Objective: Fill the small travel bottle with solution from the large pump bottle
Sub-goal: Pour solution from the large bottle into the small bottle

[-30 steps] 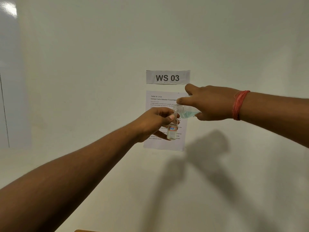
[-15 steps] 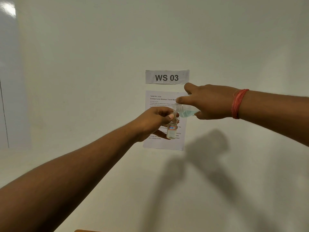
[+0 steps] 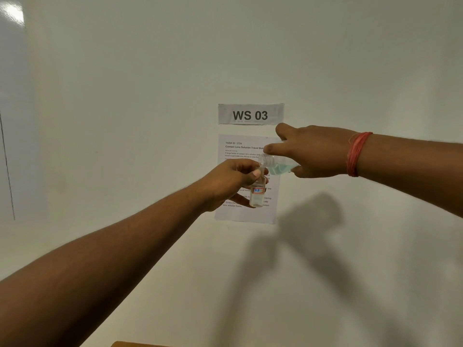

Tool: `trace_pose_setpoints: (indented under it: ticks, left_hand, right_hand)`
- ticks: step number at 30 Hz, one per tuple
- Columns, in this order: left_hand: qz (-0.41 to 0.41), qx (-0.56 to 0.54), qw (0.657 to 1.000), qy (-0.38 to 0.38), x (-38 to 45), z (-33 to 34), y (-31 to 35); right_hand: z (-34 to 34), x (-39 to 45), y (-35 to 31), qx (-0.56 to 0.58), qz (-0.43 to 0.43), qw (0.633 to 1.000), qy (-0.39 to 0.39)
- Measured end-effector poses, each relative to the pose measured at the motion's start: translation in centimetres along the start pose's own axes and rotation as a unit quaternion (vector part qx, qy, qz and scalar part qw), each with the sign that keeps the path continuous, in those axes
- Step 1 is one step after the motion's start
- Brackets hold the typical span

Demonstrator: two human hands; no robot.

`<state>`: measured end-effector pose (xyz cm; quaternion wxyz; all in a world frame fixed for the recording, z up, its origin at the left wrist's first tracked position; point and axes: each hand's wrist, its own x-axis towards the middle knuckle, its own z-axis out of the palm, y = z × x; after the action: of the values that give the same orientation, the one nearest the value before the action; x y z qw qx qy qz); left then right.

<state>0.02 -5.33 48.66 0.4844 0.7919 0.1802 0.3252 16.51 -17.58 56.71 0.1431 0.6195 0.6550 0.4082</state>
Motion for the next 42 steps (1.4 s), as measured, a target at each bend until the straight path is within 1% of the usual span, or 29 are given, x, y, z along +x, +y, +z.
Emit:
trace_pose_setpoints:
  ticks: [42]
  left_hand:
    - [0.001,0.002,1.000,0.006,-0.88,0.27,0.39]
  right_hand:
    - [-0.39,-0.43,-0.20,0.001,-0.004,1.000,0.000]
